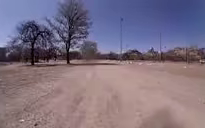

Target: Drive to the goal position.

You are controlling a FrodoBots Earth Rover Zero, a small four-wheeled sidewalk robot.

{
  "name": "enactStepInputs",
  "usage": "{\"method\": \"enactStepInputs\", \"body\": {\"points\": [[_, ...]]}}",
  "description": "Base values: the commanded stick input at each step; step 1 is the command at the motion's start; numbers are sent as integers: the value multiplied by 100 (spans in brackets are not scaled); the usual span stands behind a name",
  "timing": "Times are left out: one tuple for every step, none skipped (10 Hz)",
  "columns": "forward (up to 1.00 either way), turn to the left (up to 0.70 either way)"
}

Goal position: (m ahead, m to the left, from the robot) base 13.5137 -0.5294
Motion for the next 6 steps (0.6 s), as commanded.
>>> {"method": "enactStepInputs", "body": {"points": [[100,0],[100,0],[100,0],[100,0],[100,0],[100,0]]}}
